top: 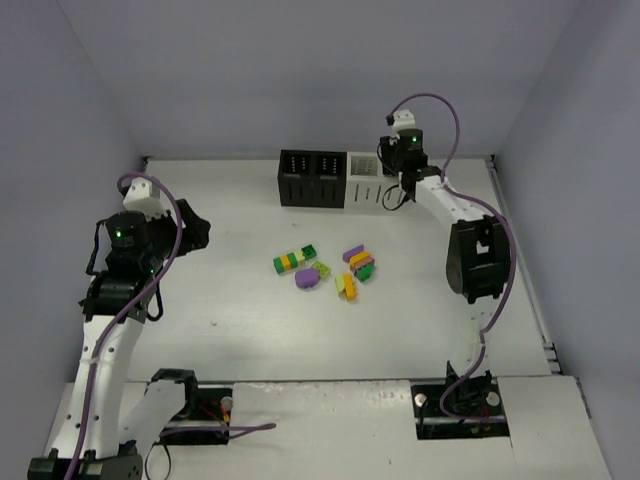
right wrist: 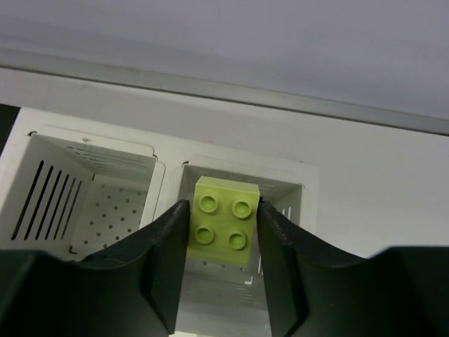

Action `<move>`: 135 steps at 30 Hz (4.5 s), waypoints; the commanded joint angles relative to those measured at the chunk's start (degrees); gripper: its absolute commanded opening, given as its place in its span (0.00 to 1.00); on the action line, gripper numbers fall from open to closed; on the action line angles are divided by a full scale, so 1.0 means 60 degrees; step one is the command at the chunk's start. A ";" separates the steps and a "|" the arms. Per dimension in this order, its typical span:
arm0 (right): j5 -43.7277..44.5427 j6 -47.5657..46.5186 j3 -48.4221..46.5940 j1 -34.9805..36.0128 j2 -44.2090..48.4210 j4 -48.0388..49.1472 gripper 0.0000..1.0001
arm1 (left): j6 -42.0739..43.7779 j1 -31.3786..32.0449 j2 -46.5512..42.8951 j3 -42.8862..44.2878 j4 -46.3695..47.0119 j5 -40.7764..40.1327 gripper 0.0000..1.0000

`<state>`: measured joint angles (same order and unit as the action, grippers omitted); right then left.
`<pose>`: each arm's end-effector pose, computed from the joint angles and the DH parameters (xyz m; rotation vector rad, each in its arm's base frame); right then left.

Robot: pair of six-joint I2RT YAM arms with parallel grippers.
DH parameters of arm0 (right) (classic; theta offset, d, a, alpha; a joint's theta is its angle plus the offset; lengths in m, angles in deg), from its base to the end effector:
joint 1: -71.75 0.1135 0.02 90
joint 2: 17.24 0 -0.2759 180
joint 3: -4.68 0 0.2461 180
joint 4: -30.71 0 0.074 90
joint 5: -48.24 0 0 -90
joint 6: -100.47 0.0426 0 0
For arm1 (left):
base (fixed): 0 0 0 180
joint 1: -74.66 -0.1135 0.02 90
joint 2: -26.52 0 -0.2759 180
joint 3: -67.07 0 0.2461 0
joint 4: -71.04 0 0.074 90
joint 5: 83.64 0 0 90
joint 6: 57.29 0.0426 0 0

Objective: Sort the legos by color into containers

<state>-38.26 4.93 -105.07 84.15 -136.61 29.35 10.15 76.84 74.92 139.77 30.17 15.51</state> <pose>0.5009 0.1075 0.2906 -0.2308 1.7470 0.0332 0.1720 -0.0133 0.3880 -0.2218 1.8670 -0.4465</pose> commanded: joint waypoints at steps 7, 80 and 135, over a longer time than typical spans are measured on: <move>-0.0306 -0.0175 -0.0087 -0.0002 0.1012 0.0643 0.57 | -0.0121 -0.0055 0.0107 0.0313 0.0535 0.0292 0.74; -0.1308 -0.0014 0.5217 0.4437 0.3077 -0.0367 0.00 | -0.0194 -0.0069 0.0268 0.0328 0.0535 0.0409 0.74; -0.0830 0.0176 -0.0264 -0.0061 0.1744 -0.1056 0.46 | -0.0135 -0.0069 0.0224 0.0401 0.0447 0.0307 0.74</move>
<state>-40.88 5.94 -107.02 82.69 -135.13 21.27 9.64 76.84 76.45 139.77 30.17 17.04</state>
